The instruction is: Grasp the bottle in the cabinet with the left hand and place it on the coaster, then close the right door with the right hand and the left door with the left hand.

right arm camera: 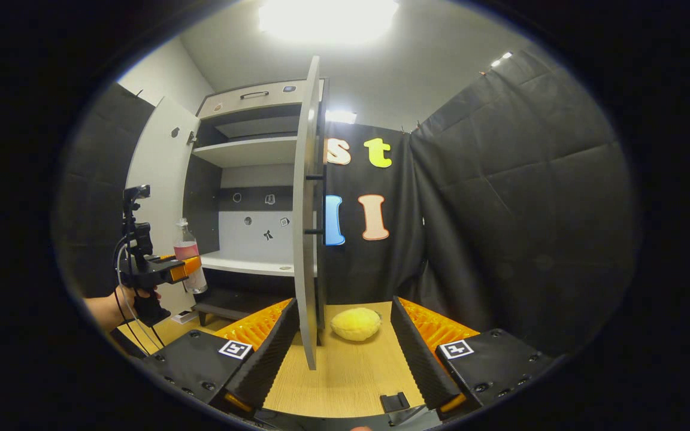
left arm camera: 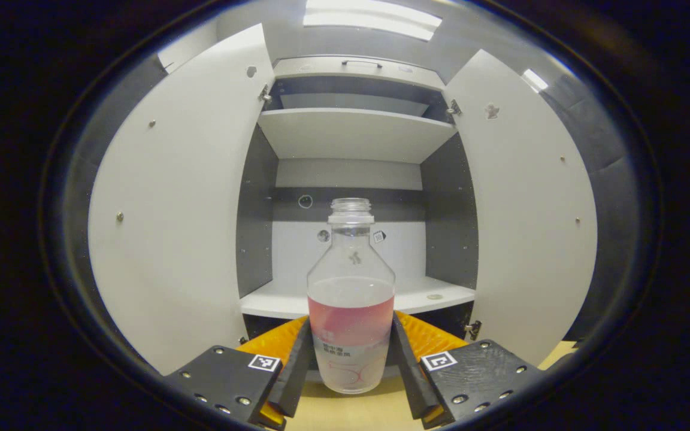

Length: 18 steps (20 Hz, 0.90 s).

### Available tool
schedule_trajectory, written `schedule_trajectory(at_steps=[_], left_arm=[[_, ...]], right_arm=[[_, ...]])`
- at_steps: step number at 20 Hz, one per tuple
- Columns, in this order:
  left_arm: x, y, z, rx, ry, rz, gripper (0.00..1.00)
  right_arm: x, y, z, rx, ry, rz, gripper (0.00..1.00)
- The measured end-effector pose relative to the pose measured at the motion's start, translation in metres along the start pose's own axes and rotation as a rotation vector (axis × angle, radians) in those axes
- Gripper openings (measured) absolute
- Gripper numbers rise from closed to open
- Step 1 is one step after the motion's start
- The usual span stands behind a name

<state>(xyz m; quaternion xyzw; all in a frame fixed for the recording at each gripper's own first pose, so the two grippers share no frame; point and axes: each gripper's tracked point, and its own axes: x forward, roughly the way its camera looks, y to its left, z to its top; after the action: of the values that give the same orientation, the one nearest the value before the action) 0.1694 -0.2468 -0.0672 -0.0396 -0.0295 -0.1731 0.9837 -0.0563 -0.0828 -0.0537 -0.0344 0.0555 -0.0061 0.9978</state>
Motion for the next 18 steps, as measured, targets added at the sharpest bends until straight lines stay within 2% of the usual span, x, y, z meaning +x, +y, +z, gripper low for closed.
schedule_trajectory(at_steps=[7, 18], left_arm=[[-0.036, -0.007, -0.046, -0.030, 0.026, -0.016, 0.70], [-0.083, -0.018, -0.164, -0.052, 0.192, -0.028, 0.70]], right_arm=[[-0.003, 0.009, -0.004, -0.018, -0.003, 0.038, 0.98], [0.003, 0.036, -0.014, -0.060, 0.019, 0.111, 0.98]])
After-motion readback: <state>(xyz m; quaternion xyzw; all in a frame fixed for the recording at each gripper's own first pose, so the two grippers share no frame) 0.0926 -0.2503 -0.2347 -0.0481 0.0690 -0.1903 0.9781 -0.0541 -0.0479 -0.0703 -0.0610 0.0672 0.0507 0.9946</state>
